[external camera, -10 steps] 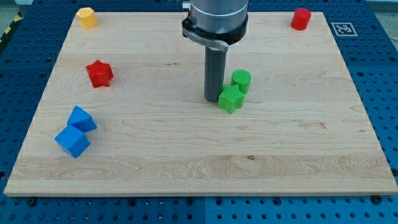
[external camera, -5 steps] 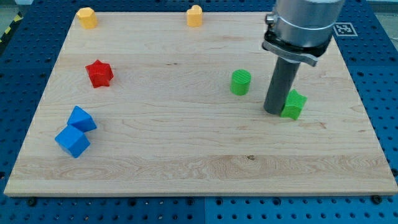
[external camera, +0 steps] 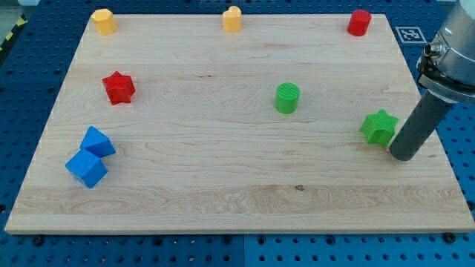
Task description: Move the green star to the right center
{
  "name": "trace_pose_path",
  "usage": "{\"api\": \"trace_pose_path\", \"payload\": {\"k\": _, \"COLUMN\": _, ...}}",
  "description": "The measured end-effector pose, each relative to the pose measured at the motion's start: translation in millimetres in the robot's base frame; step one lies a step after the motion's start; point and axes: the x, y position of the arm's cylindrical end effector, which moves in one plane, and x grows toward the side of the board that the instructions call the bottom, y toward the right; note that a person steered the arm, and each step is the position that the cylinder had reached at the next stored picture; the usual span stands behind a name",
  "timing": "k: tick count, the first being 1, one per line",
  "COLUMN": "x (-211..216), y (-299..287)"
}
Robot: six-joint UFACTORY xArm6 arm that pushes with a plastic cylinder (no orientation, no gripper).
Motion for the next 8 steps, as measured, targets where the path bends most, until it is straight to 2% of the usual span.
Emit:
{"api": "trace_pose_path", "payload": {"k": 2, "x": -1, "y": -13}}
{"api": "trace_pose_path", "payload": {"k": 6, "x": -29, "y": -33}}
{"api": "trace_pose_path", "payload": {"k": 8, "x": -65, "y": -46}}
